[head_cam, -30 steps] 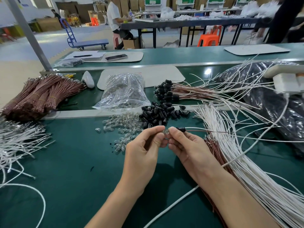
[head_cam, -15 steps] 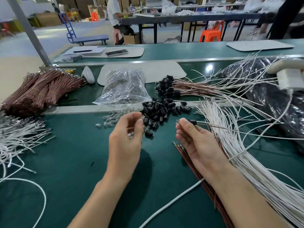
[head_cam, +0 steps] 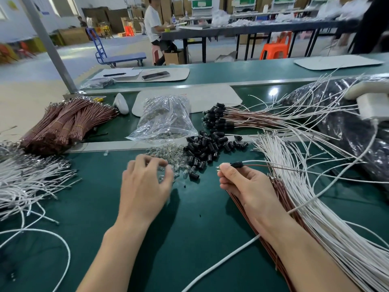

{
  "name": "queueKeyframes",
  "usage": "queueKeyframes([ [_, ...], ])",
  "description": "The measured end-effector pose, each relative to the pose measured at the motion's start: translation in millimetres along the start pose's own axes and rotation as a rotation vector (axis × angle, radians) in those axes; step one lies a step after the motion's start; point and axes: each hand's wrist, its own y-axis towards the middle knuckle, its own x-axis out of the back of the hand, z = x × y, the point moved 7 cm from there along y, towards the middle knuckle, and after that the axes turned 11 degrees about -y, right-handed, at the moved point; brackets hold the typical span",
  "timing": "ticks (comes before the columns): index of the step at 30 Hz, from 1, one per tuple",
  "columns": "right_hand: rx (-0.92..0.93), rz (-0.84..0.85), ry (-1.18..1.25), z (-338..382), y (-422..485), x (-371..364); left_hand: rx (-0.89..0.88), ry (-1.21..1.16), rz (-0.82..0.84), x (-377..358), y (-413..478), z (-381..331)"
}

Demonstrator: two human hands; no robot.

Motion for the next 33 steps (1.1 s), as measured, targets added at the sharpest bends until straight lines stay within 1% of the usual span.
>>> queueKeyframes([
  [3,0.003,-0.003,-0.010,0,0,0,-0.060,0.086,0.107,-9,-1,-5],
  [5,0.006,-0.006,-0.010,0,0,1,-0.083,0.098,0.136,-13,-2,-5],
  [9,0.015,0.003,-0.017,-1,1,0,-0.116,0.096,0.105,-14,-1,-6],
  [13,0.012,0.010,-0.015,-1,1,-1,-0.212,0.005,0.029,-10,-4,-16],
  [15,0.006,0.018,-0.008,0,1,-2,-0.243,-0.143,-0.038,-5,-6,-23],
  [17,-0.005,0.030,0.037,-1,1,-3,-0.209,-0.435,-0.095,-2,-9,-28],
  [18,-0.013,0.038,0.066,-1,1,-4,-0.188,-0.582,-0.084,-6,-12,-33],
  [19,-0.020,0.048,0.090,-1,1,-6,-0.167,-0.713,-0.038,-12,-15,-41],
  [21,-0.036,0.066,0.132,-1,2,-7,-0.150,-0.884,0.077,-28,-24,-56],
  [23,-0.055,0.060,0.177,-1,3,-5,-0.111,-0.960,0.131,-38,-30,-62],
  [26,-0.070,0.054,0.200,-2,5,-1,0.002,-1.101,0.124,-43,-32,-58],
  [33,-0.065,0.107,0.153,-1,3,-4,0.046,-1.129,0.111,-42,-30,-54],
])
